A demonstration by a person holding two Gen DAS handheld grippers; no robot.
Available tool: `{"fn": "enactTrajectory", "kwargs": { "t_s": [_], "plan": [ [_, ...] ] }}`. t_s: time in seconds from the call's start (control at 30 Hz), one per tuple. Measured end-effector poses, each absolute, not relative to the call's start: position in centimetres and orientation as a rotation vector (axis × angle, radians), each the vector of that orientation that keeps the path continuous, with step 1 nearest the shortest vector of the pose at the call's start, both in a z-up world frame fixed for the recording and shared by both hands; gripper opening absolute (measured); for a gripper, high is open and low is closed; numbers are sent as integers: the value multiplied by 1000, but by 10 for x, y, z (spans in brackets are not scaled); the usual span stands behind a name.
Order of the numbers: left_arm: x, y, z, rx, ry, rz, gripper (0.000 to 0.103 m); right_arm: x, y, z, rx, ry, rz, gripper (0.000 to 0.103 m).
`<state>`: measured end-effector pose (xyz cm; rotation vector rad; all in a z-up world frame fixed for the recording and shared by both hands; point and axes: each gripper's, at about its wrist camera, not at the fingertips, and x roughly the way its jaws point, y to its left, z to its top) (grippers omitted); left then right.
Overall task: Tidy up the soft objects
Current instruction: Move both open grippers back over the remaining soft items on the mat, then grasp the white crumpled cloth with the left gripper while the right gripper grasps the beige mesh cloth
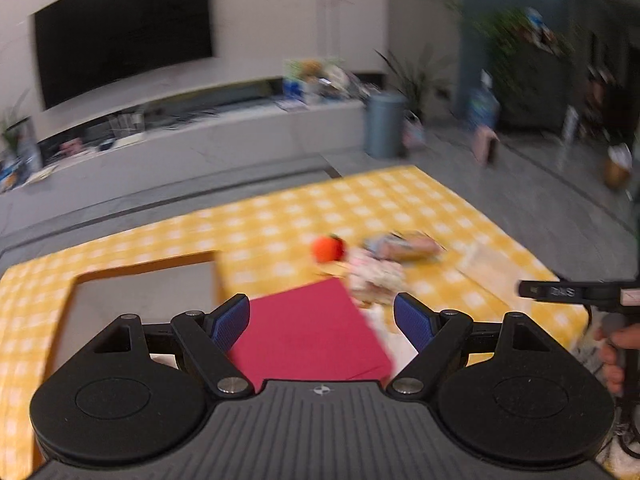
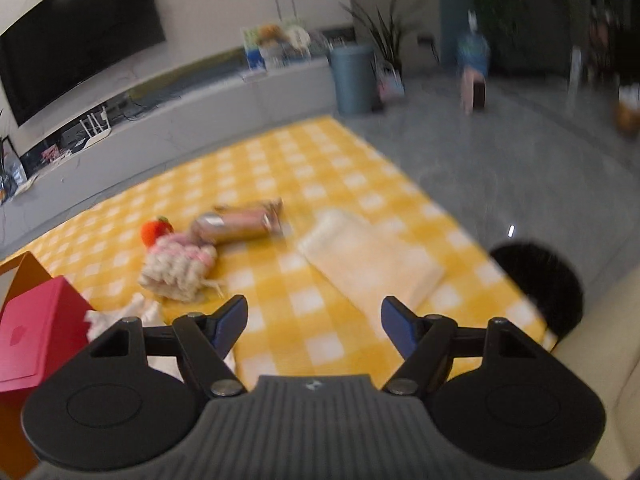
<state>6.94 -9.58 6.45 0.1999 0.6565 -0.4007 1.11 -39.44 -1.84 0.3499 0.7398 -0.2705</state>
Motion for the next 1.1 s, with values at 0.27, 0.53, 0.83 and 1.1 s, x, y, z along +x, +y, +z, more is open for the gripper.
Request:
{"fn": "enactTrajectory", "kwargs": {
  "t_s": [0.27,0.53,0.83,1.1],
  "plan": [
    [96,-209,5,599,810,-546,96,21,-433,-54,560,792,-341,77],
    [155,-265,-51,872,1033,-468,96,20,-434,-53,582,777,-302,77],
    [208,-266,-85,863,1342,-447,97,20,-440,-56,594,777,-308,77],
    [206,-264,-97,706,1508,-604,98,25,-440,-59,581,793,-312,77]
  ]
}}
